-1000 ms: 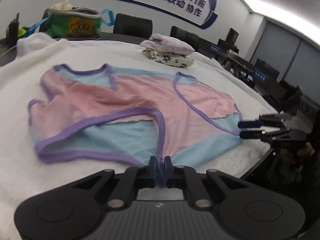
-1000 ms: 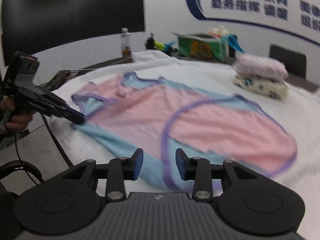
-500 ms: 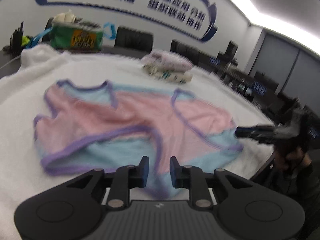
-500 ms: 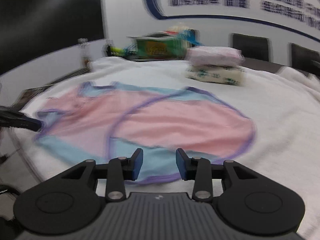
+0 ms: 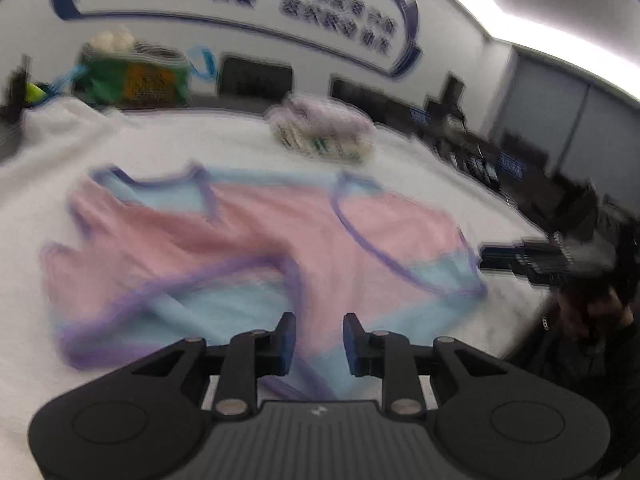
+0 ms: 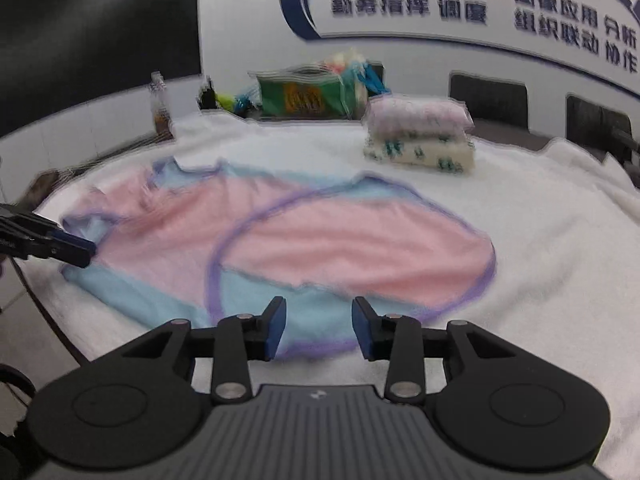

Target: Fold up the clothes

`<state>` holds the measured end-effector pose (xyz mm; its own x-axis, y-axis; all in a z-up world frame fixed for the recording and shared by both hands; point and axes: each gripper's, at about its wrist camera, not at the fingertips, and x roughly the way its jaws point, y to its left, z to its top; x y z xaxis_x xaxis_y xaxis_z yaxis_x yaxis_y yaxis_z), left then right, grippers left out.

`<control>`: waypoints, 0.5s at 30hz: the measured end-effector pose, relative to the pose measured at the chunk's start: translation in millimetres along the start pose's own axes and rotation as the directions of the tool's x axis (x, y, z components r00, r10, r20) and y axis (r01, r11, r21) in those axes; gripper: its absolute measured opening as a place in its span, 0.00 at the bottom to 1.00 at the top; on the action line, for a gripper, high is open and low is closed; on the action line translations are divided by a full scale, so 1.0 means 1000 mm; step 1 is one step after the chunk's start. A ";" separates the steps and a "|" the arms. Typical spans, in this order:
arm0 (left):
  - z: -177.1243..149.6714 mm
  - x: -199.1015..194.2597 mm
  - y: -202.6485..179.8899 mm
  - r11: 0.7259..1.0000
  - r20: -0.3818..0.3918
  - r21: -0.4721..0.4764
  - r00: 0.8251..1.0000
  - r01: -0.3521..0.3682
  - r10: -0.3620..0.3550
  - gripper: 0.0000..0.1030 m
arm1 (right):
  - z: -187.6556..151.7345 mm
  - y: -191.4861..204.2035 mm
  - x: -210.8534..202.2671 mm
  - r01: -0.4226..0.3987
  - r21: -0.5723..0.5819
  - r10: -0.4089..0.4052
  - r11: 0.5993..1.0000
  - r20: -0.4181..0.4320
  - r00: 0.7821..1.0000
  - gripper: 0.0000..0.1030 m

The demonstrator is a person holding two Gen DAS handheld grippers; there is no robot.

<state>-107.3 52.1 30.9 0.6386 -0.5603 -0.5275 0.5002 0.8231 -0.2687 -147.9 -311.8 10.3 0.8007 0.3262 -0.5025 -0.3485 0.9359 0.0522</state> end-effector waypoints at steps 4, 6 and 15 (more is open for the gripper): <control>0.013 -0.021 0.032 0.959 0.027 0.013 0.959 -0.283 0.283 0.35 | 0.021 0.017 0.005 -0.068 -0.036 0.071 0.997 0.075 0.995 0.40; 0.010 -0.021 0.037 0.928 0.010 0.056 0.929 -0.369 0.369 0.35 | 0.037 0.028 0.018 -0.101 -0.040 0.105 0.994 0.098 0.990 0.41; -0.004 -0.017 0.040 0.890 -0.006 0.102 0.894 -0.445 0.448 0.35 | 0.133 0.118 0.148 -0.258 -0.158 0.243 0.953 -0.108 0.964 0.35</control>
<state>-100.4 94.7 26.2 0.7914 -0.1317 -0.5970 0.2204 0.9723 0.0777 -5.5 -135.1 57.0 0.6343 0.5278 -0.5649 -0.6161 0.7865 0.0430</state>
